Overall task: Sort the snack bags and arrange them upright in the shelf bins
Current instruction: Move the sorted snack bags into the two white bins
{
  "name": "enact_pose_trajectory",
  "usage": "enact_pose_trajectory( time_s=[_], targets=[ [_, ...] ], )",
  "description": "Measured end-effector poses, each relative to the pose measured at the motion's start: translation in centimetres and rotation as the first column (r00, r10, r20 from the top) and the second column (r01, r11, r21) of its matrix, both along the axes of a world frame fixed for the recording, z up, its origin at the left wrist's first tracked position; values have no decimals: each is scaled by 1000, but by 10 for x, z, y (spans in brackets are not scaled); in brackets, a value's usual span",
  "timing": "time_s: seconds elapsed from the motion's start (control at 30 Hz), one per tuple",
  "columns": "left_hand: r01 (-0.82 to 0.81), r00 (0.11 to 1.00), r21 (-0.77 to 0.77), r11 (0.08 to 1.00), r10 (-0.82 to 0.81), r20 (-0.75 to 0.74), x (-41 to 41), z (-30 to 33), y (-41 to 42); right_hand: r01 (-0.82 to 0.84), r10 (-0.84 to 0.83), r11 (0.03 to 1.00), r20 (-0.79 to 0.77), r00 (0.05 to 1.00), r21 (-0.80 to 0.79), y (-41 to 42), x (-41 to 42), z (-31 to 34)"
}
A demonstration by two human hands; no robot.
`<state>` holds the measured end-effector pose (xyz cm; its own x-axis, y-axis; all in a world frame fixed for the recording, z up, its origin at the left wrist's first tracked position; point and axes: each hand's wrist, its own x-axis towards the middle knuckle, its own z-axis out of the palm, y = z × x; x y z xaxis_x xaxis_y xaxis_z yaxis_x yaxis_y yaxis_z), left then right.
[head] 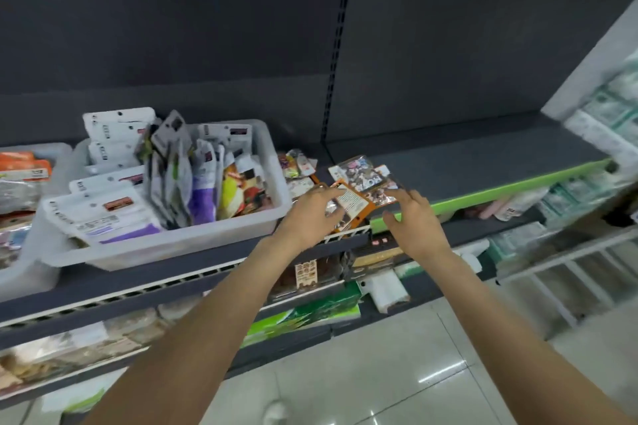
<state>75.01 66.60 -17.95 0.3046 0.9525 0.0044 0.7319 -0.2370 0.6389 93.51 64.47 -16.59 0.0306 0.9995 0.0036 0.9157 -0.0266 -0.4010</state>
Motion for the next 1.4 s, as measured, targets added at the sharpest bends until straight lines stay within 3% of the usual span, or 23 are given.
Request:
enact_pose_trajectory(
  time_s=[0.17, 0.3, 0.47, 0.57, 0.73, 0.97, 1.07, 1.17, 1.27, 1.4],
  targets=[
    [34, 999, -93, 995, -37, -35, 35, -35, 63, 1, -1, 997, 0, 1000, -72, 63, 44, -30],
    [15, 965, -132, 991, -48, -256, 48, -63, 101, -70, 73, 988, 17, 997, -139, 112, 57, -55],
    [18, 866, -203, 979, -116, -486, 53, -86, 110, -301, 368, 902, 187, 911, -310, 152, 54, -88],
    [-2, 848, -204, 979, -107, -519, 53, -92, 112, -266, 357, 911, 281, 891, -314, 159, 68, -100],
    [-96, 863, -189, 977, -13, -506, 66, -92, 122, -191, 219, 974, 268, 938, -125, 180, 93, -90],
    [-298, 883, -149, 943, 213, -417, 84, -85, 136, -15, 53, 917, 85, 995, -399, 217, 104, -85],
    [-404, 893, -147, 903, 355, -278, 88, -82, 143, 13, -9, 918, 11, 1000, -396, 225, 112, -89],
    [-456, 888, -166, 874, 432, -159, 92, -81, 151, -30, -53, 907, -186, 981, -421, 233, 123, -89],
    [-473, 881, -210, 856, 465, -88, 96, -81, 158, -60, -107, 882, -322, 941, -468, 234, 126, -82],
    [-440, 887, -227, 869, 460, 44, 99, -76, 164, -65, -110, 906, -383, 917, -417, 235, 126, -78]
  ],
)
